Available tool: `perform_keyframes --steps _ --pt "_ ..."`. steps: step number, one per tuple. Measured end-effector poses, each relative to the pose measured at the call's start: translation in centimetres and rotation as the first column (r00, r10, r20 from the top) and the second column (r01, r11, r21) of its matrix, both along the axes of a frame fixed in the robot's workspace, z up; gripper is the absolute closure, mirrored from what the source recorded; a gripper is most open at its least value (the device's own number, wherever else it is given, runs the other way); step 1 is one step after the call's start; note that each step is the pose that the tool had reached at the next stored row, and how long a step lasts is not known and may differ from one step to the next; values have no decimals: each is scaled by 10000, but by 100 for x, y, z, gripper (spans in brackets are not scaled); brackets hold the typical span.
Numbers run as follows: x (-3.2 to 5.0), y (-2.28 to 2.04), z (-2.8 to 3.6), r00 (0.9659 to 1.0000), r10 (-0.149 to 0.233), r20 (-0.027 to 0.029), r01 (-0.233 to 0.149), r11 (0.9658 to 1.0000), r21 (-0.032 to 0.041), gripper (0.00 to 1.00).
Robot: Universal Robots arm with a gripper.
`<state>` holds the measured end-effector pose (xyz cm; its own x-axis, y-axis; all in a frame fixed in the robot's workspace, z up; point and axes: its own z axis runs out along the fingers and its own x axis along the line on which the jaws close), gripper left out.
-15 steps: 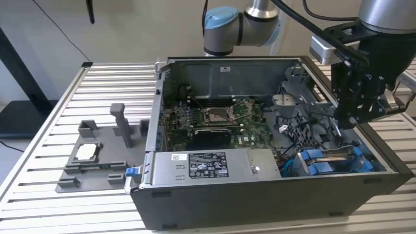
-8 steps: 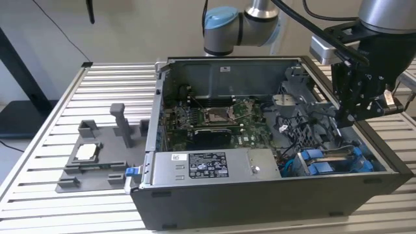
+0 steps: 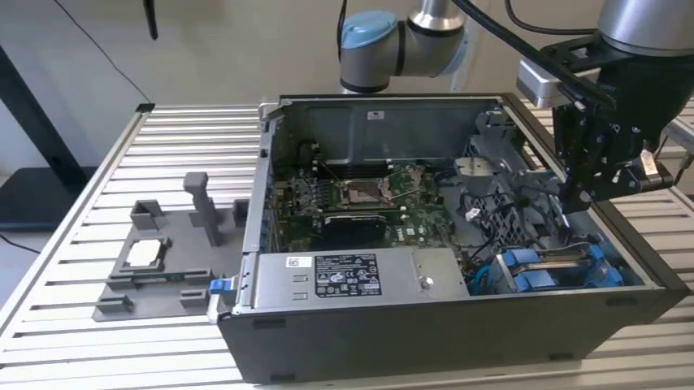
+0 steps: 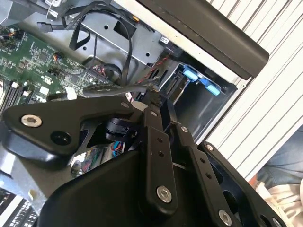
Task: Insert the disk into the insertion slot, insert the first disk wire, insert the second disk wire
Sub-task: 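Insert the first disk wire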
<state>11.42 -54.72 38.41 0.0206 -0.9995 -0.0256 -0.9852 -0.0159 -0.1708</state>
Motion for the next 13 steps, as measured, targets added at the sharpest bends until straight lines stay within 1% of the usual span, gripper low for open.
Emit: perform_keyframes --steps 2,3,6,9,10,12,13 --pt "0 0 0 10000 0 -1 0 10000 -1 81" --pt "2 0 -1 10000 0 -18 0 10000 -2 81" --pt "13 0 -9 9998 -1 -179 1 10000 0 81" --pt "35 -8 -26 9995 0 -306 0 10000 -2 81" --pt "45 -14 -33 9993 0 -363 0 10000 -1 81" --pt "71 -28 -45 9988 -1 -495 1 10000 -1 81" --pt "85 -33 -53 9986 0 -536 0 10000 0 81"
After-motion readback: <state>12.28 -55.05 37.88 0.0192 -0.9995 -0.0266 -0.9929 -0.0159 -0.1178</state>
